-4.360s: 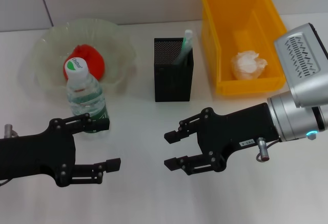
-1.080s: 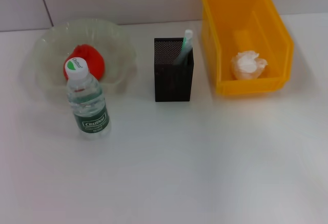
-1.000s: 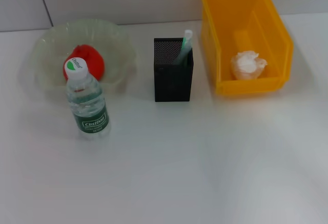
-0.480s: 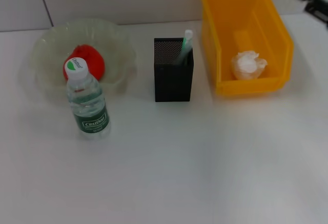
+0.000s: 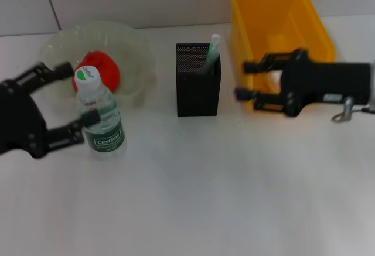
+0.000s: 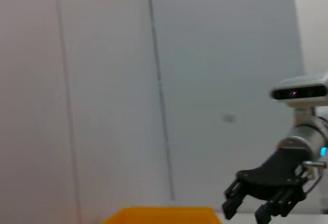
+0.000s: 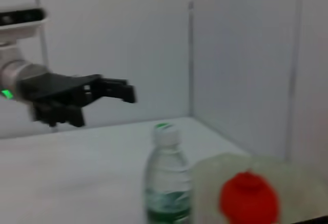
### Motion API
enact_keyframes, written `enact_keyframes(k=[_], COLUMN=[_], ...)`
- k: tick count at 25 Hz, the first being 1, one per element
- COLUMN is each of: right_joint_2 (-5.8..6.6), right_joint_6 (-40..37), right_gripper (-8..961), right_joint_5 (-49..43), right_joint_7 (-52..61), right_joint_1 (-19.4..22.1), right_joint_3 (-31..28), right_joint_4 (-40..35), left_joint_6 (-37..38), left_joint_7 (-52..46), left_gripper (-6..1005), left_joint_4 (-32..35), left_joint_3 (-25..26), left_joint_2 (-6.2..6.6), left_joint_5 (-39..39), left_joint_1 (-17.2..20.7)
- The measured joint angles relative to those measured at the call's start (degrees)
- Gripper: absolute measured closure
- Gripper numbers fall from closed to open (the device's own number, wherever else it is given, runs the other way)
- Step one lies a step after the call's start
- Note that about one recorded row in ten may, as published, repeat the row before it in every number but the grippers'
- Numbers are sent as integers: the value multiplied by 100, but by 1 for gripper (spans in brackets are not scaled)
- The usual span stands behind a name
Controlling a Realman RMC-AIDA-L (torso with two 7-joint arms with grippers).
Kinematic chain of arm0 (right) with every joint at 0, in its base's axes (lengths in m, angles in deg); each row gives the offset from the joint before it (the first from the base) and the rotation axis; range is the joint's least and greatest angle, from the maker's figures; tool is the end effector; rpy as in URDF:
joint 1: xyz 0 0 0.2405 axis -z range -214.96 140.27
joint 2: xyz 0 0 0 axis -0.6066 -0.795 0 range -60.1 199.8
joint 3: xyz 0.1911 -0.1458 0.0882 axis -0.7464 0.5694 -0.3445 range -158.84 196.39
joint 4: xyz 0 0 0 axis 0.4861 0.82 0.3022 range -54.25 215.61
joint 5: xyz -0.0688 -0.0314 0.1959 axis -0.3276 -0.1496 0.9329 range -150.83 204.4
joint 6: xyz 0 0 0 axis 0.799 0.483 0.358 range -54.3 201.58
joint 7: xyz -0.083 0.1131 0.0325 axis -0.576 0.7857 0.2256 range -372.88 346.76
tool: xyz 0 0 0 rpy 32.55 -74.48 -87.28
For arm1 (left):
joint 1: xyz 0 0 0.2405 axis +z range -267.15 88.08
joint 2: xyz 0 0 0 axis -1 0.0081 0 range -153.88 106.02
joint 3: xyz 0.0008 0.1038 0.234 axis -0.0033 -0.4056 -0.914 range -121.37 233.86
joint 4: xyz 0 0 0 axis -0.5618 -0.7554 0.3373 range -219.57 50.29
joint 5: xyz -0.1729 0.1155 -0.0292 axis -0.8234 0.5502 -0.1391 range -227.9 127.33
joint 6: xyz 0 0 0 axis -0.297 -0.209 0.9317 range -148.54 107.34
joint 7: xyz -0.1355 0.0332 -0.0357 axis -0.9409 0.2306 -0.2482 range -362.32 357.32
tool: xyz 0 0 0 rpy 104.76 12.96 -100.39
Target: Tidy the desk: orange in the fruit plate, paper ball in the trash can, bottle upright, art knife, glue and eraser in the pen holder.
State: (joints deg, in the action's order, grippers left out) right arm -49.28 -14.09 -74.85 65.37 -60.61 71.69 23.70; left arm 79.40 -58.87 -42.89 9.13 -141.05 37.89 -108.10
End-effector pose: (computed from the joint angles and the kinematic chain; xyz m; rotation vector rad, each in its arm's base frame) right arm 0.2279 0.3339 0.0356 -2.6732 0.2336 0.6778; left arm -0.2620 0.2876 0.0464 -2.4916 -0.0446 -1.0168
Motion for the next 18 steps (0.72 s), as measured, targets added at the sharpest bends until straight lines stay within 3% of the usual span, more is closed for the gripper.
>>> enact_keyframes(k=[4,9,18], right_joint_2=[8,-5,-13], right_joint_6=[-8,-9,-14], right_gripper=[430,429,420], right_joint_5=[-238,-443,-463], right_joint_7=[423,682,704], right_joint_1=[-9,-22,-21], right_joint_3=[859,1412,1684], right_joint_4=[-174,-304,-222], left_joint_6=[96,89,46], left_joint_7=[-372,-653,-762], left_gripper=[137,138,138], left_joint_4=[62,29,-18], left_joint_3=[-177,-319,-377], left_joint_2=[-40,-102,-121], left_joint_5=[519,1132,1281], left_joint_1=[-152,-379,-437])
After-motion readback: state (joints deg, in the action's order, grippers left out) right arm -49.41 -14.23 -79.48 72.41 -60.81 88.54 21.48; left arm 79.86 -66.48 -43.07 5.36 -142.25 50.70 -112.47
